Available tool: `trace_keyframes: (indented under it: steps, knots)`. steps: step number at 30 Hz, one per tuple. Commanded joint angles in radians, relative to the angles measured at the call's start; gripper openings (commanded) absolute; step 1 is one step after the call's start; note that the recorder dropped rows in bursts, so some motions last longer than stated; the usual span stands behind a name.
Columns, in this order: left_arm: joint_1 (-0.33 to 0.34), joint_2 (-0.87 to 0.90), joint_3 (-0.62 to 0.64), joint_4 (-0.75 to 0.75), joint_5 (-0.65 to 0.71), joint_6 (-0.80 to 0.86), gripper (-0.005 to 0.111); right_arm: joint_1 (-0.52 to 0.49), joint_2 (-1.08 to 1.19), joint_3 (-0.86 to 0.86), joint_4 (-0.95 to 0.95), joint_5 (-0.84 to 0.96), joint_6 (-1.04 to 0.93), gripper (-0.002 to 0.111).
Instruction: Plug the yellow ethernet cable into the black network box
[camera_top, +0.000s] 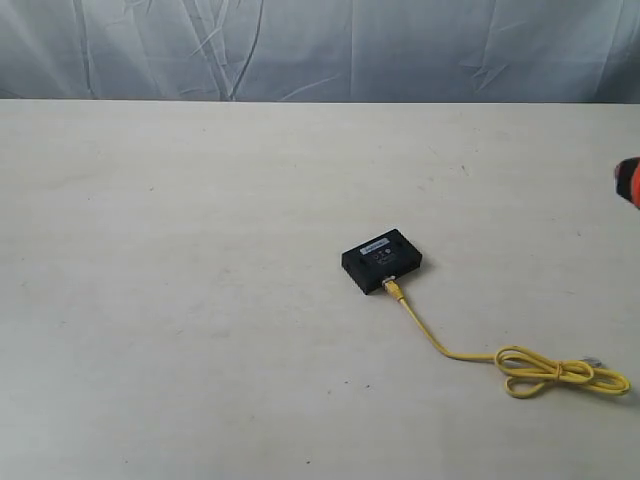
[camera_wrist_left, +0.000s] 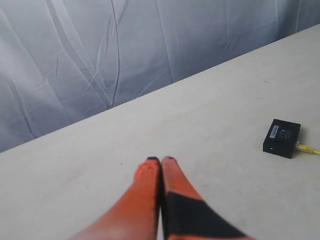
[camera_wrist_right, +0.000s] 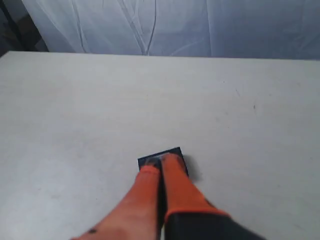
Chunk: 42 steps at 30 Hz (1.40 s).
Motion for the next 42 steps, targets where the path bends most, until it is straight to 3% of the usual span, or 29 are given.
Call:
trace_keyframes:
  steps: [1,4,8,13,22,26,42]
  knots:
    - [0.000,-0.081,0.004,0.002,0.039,-0.007,0.000,-0.006,-0.092,0.005,-0.008,-0.009,-0.008,-0.001]
    - [0.000,-0.084,0.004,0.002,0.039,-0.007,0.000,-0.023,-0.151,0.020,0.001,-0.018,-0.008,-0.001]
    - [0.000,-0.084,0.004,0.002,0.039,-0.007,0.000,-0.157,-0.284,0.078,0.050,-0.017,-0.011,-0.001]
    - [0.000,-0.084,0.004,0.002,0.039,-0.007,0.000,-0.224,-0.424,0.160,-0.093,-0.013,-0.015,-0.001]
    - [0.000,-0.084,0.004,0.009,0.042,-0.007,0.000,-0.224,-0.549,0.369,-0.196,-0.013,-0.015,-0.001]
    - [0.000,-0.082,0.004,0.009,0.039,-0.007,0.000,-0.224,-0.549,0.430,-0.213,-0.113,-0.015,-0.001]
    - [0.000,-0.082,0.004,0.009,0.038,-0.006,0.000,-0.222,-0.549,0.481,-0.216,-0.085,0.037,-0.001]
